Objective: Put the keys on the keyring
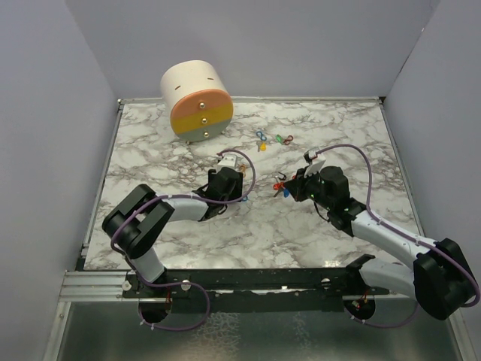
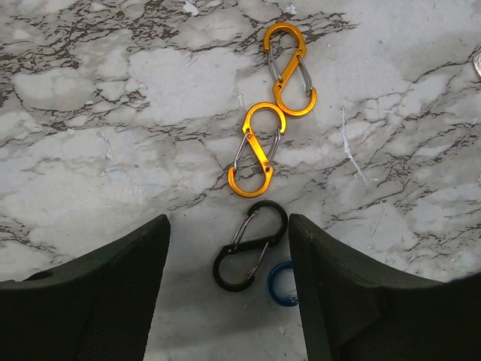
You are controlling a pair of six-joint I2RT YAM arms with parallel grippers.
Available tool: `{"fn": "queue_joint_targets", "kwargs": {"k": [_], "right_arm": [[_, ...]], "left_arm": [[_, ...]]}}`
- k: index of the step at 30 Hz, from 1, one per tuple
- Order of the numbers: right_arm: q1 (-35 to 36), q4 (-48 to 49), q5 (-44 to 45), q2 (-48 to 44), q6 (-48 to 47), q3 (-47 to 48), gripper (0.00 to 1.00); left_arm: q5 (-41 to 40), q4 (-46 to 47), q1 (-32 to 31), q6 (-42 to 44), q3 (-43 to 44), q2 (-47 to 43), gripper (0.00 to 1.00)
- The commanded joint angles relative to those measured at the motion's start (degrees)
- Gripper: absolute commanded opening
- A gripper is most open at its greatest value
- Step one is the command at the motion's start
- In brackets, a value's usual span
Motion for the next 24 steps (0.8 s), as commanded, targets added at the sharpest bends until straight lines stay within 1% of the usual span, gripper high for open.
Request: {"fn": "queue_joint_targets", "kwargs": {"k": [1, 5, 9, 15, 21, 23, 24], "right_arm": [[0.61, 1.74, -1.53, 0.43, -0.81, 0.81, 0.01], [1.45, 0.38, -2.88, 4.05, -1.27, 2.55, 0.01], [4.18, -0.35, -3.26, 7.69, -1.6, 4.04, 0.01], [10.19, -2.42, -0.19, 14.09, -1.64, 7.11, 0.01], [13.28, -2.88, 1.71, 18.43, -0.95, 8.41, 0.01], [13.5, -2.85, 2.32, 19.03, -0.74, 8.42, 0.05], [13.53, -2.8, 2.61, 19.22, -0.68, 8.46, 0.09]], "left_arm": [[-2.15, -0.71, 0.01, 0.45, -1.57, -1.93, 0.66], [-2.62, -1.44, 0.09, 0.36, -1.88, -2.53, 0.66], [-2.88, -1.99, 0.23, 0.34, -2.14, -3.07, 0.66], [-3.32, -2.57, 0.51, 0.17, -2.88, -4.32, 0.66], [-3.29, -2.68, 0.8, 0.16, -3.46, -5.45, 0.66], [-3.16, -2.62, 0.8, 0.18, -3.55, -5.74, 0.66], [-3.09, -2.69, 0.88, 0.27, -3.63, -5.83, 0.66]]}}
